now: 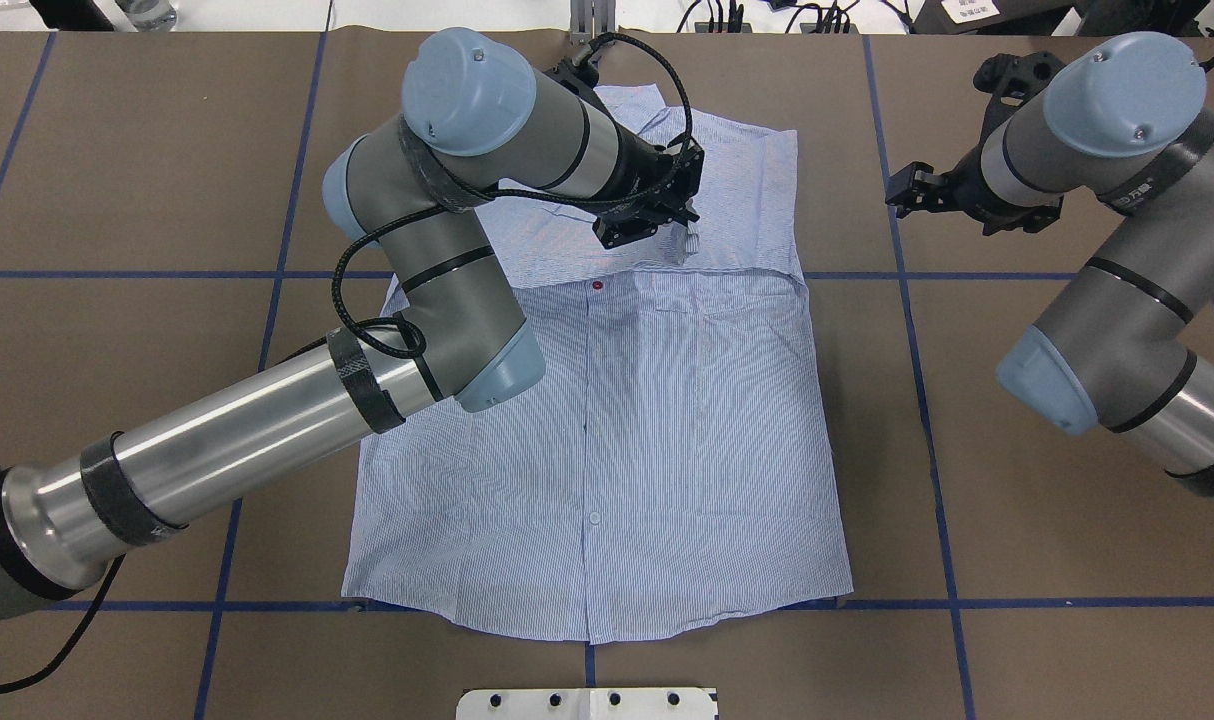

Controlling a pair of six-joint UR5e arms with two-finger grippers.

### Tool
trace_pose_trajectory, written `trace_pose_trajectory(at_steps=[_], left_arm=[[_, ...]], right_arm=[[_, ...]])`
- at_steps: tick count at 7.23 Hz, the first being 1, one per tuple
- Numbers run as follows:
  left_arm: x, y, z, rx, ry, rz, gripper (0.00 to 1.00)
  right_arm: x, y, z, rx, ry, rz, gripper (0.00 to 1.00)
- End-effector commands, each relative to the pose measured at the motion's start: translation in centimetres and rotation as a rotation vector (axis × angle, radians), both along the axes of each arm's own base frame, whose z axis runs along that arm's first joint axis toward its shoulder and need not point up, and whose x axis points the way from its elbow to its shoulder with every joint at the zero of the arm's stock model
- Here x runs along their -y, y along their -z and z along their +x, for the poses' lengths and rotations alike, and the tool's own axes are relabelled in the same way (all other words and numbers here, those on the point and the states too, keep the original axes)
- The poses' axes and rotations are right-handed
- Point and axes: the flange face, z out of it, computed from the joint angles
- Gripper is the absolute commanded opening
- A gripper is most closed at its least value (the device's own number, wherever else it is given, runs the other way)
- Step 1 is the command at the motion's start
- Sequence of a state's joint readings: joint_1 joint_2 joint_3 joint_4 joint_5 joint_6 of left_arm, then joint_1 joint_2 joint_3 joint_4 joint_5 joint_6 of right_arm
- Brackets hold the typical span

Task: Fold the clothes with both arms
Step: 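Fold the sleeve with the left gripper across the shirt toward the collar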

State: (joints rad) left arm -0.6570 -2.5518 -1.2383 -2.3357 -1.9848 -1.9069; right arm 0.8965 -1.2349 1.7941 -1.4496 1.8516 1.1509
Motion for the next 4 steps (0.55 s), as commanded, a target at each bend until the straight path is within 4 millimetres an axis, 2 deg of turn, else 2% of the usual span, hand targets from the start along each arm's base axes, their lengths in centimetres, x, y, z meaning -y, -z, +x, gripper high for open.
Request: trace_pose_trajectory(at_steps=[1, 2, 3, 4], left_arm=[[1.0, 1.6, 1.2, 0.007, 0.022, -0.004, 0.57], [0.5, 2.9, 3.9, 0.022, 0.069, -0.001, 0.84], [0.3, 3.3, 4.4, 0.019, 0.099, -0.003, 1.0], [0.2, 3.3, 4.4, 0.019, 0.099, -0.002, 1.0]], right_arm=[[0.0, -0.2, 0.0, -0.003, -0.002, -0.005, 0.99], [-0.2, -0.7, 0.3, -0.007, -0.002, -0.009, 0.99], [-0.4, -0.8, 0.6, -0.006, -0.003, -0.01, 1.0], [-0.6, -0.4, 0.8, 0.002, -0.008, -0.007, 1.0]])
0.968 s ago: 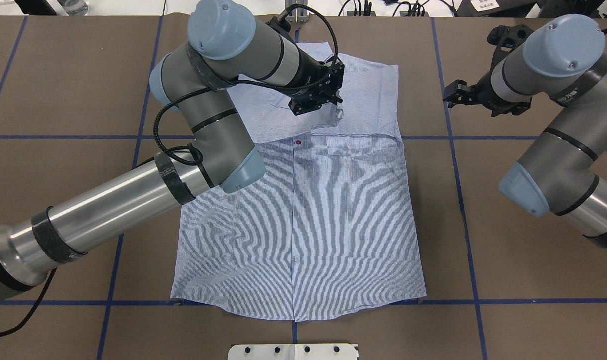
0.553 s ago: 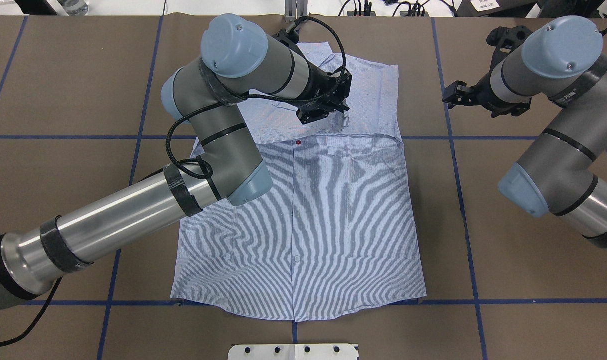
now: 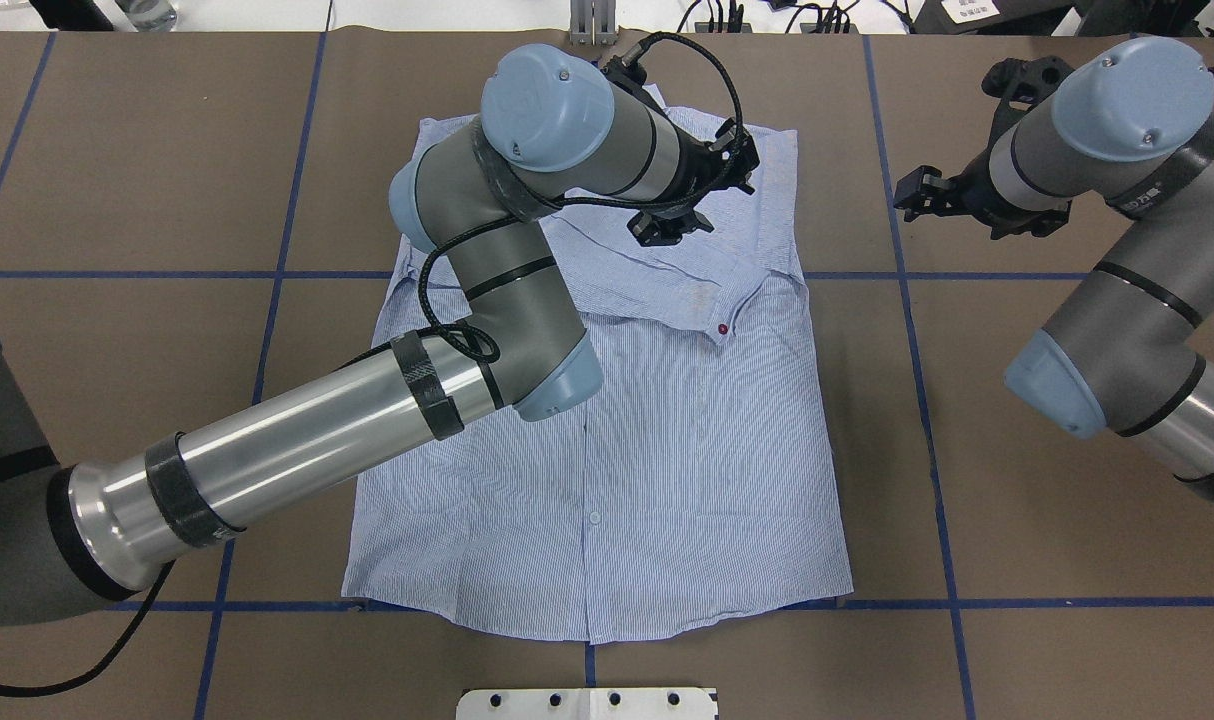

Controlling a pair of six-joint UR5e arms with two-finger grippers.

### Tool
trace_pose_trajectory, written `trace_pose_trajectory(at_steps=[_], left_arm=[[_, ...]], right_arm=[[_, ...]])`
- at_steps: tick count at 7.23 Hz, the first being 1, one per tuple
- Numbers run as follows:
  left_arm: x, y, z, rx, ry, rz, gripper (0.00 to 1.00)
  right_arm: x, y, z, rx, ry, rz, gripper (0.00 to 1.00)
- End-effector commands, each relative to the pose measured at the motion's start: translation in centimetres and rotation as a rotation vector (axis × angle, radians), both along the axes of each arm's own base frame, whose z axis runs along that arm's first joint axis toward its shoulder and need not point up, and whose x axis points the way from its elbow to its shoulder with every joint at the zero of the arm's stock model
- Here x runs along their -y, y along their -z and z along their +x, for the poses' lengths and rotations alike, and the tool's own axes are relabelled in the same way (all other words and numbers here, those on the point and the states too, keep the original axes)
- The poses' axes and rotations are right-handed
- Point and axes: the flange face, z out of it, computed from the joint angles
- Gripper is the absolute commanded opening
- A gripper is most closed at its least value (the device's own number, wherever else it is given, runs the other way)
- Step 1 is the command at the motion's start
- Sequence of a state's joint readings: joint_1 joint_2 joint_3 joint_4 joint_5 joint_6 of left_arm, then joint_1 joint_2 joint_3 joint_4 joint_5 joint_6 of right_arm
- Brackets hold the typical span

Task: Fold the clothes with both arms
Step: 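Fold the sleeve with the left gripper across the shirt toward the collar, then release the sleeve and withdraw the left gripper while the right gripper moves to the hem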

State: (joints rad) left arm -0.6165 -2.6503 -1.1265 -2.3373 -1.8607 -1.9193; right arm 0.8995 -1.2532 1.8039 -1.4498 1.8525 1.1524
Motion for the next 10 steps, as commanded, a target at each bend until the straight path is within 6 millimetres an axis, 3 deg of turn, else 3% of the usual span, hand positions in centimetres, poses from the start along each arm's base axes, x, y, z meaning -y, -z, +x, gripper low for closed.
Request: trace_pose_trajectory(at_steps=[1, 2, 4, 5, 7, 9, 10], left_arm=[[-0.2, 0.4, 0.2, -0.001, 0.014, 0.014, 1.0], [-0.4, 0.4, -0.4, -0.007, 0.011, 0.02, 0.99], [-2.8, -3.3, -3.8, -0.021, -0.027, 0.048, 0.99], [-4.0, -5.5, -6.7, -0.023, -0.026, 0.094, 0.99], [-5.4, -8.8, -11.1, -0.015, -0.012, 0.143, 0.99], [-8.0, -11.3, -15.3, -0.006, -0.009, 0.22, 0.99], [-8.7, -13.5, -16.5, 0.037, -0.017, 0.282, 0.99]], right_arm=[[-1.0, 0.8, 0.6, 0.021, -0.007, 0.005, 1.0], [-2.9, 1.3, -0.3, 0.053, -0.024, -0.025, 1.0], [-9.2, 4.6, -7.0, 0.138, -0.086, -0.09, 1.0], [-12.7, 5.8, -10.1, 0.159, -0.118, -0.102, 1.0], [-18.8, 6.5, -12.3, 0.206, -0.107, -0.174, 1.0], [-23.4, 5.6, -14.7, 0.202, -0.162, -0.2, 1.0], [-25.6, 5.7, -16.2, 0.211, -0.195, -0.204, 1.0]])
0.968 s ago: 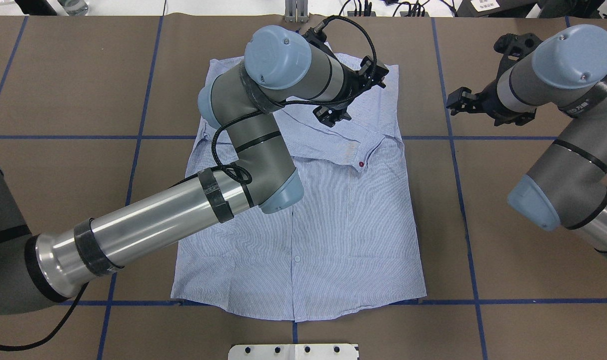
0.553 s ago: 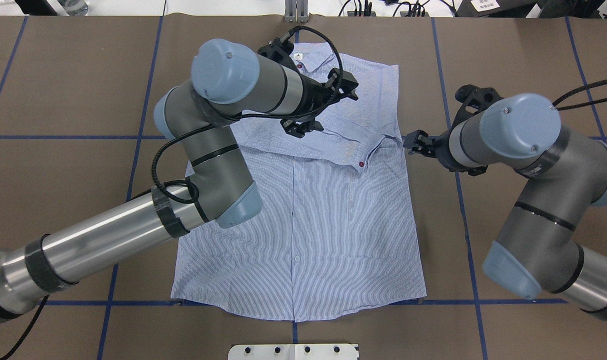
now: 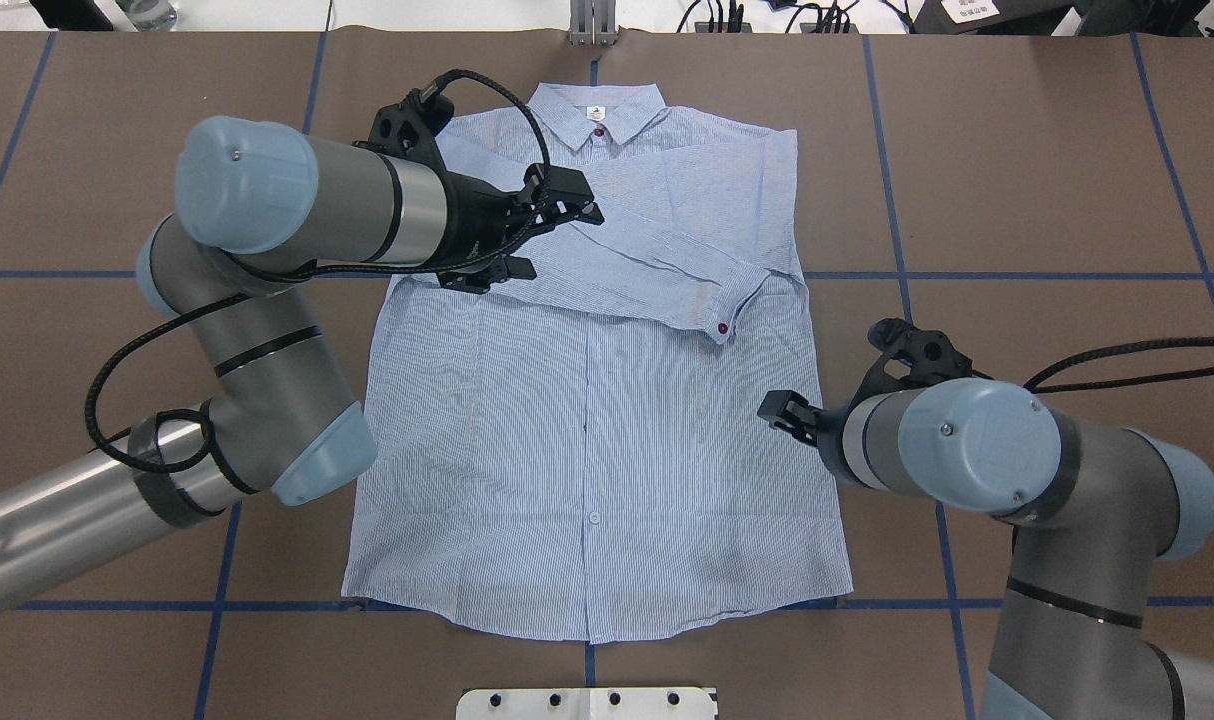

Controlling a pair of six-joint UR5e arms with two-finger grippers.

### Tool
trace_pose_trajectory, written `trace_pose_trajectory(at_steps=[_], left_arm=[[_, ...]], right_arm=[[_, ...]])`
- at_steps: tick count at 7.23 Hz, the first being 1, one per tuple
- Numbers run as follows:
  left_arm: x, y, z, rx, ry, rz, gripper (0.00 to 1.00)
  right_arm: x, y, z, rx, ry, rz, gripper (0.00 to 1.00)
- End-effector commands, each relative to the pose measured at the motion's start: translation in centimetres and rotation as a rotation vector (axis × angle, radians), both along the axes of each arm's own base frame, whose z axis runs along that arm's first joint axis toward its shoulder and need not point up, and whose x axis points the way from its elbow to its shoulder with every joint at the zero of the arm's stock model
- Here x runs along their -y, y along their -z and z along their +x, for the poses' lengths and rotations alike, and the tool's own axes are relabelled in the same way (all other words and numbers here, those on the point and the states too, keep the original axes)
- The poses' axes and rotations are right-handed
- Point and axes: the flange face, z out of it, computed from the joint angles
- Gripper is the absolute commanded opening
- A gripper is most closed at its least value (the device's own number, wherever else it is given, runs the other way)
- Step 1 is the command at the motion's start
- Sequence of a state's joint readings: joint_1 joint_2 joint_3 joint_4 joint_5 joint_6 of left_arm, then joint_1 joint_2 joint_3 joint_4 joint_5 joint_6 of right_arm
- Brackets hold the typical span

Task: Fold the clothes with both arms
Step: 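Release the sleeve and withdraw the left gripper while the right gripper moves to the hem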

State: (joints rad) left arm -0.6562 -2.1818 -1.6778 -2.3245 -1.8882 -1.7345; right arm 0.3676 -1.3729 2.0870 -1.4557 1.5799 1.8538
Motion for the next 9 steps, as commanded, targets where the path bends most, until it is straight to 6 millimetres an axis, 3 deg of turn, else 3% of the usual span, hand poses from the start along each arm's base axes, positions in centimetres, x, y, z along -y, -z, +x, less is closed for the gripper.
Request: trace_pose_trajectory(at_steps=[1, 3, 4, 5, 9], left_arm=[[-1.4, -3.5, -2.5, 0.077, -0.005, 0.153, 0.99], [-0.9, -3.3, -3.8, 0.088, 0.073, 0.182, 0.99], [-0.8, -3.3, -3.9, 0.091, 0.085, 0.185, 0.99], [-1.0, -4.0, -4.6, 0.099, 0.105, 0.183, 0.99], [-1.1, -3.2, -5.9, 0.087, 0.139, 0.197, 0.99]], right_arm=[[-4.7, -0.2, -2.2, 0.013, -0.036, -0.026, 1.0], [-8.4, -1.8, -3.7, -0.007, -0.067, -0.027, 1.0], [-10.0, -3.2, -3.2, -0.027, -0.053, -0.044, 1.0], [-10.4, -3.2, -3.0, -0.015, -0.071, -0.078, 1.0], [-10.7, -4.5, -3.1, -0.031, -0.102, -0.114, 0.99]])
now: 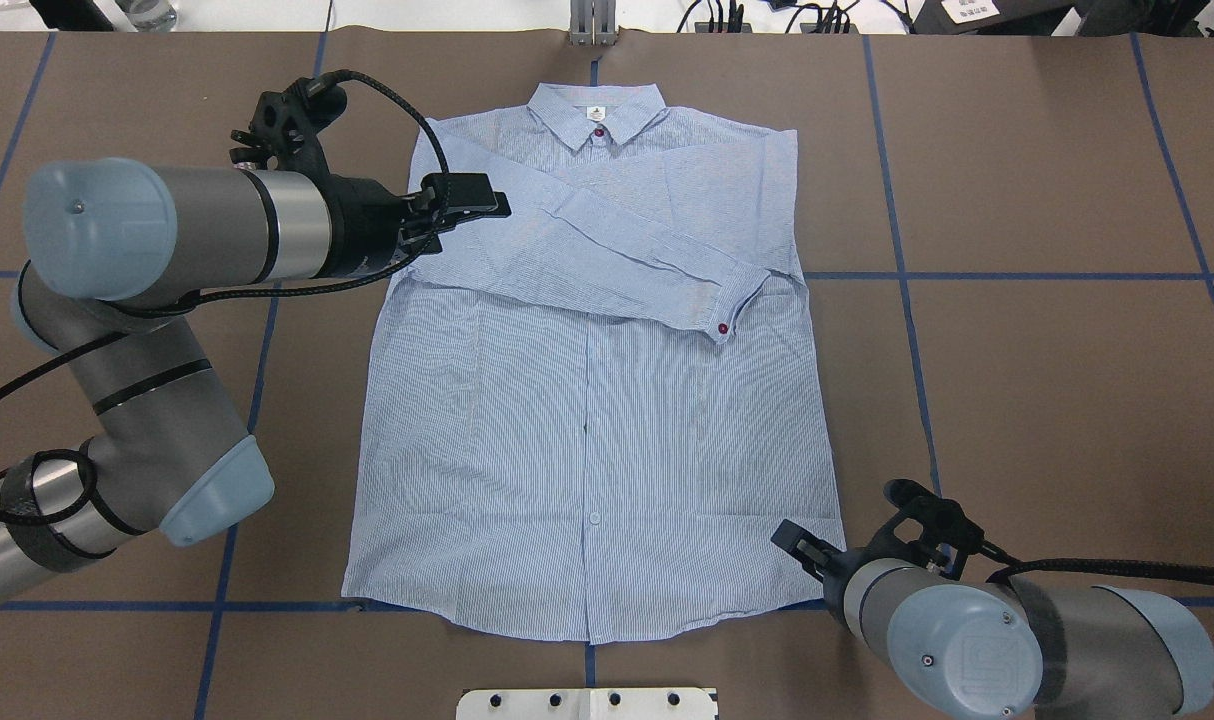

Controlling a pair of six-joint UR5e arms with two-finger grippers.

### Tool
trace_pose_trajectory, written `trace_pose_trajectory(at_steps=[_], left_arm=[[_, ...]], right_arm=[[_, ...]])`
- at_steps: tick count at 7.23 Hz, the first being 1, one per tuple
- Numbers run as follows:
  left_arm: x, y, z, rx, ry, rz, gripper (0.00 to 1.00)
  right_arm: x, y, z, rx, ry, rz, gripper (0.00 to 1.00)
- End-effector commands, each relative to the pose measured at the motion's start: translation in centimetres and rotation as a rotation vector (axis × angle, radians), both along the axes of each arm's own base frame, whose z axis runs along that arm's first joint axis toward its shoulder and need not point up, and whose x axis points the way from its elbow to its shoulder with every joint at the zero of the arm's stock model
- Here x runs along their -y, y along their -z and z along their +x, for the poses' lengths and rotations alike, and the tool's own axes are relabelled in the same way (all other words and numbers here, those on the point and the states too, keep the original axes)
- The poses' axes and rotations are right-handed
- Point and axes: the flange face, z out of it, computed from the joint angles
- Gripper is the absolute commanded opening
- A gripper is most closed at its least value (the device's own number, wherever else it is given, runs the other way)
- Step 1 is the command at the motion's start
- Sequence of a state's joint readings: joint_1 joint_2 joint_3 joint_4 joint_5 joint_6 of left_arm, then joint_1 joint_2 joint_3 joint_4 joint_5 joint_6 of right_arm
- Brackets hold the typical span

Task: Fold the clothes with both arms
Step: 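Release the sleeve and withdraw the left gripper while the right gripper moves to the hem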

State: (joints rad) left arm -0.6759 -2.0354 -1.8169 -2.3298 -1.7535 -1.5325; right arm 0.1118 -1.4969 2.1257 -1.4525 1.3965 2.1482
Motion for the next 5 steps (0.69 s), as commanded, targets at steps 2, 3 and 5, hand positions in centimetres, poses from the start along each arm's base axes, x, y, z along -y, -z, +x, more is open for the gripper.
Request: trace_pose_trajectory(at_steps=[2, 3, 5], left_arm=[[0.0, 0.3, -0.5, -0.003, 0.007, 0.003, 0.99], [0.0, 0.2, -0.5, -0.001, 0.007, 0.001, 0.99], [0.0, 0.2, -0.5, 0.0, 0.007, 0.0, 0.99]], right_arm=[[-0.1, -1.2, -0.5, -0.012, -0.03, -0.04, 0.99], [-0.1, -1.3, -0.8, -0.015, -0.029, -0.04, 0.98], [-0.1, -1.8, -0.9, -0.024, -0.027, -0.041, 0.93]])
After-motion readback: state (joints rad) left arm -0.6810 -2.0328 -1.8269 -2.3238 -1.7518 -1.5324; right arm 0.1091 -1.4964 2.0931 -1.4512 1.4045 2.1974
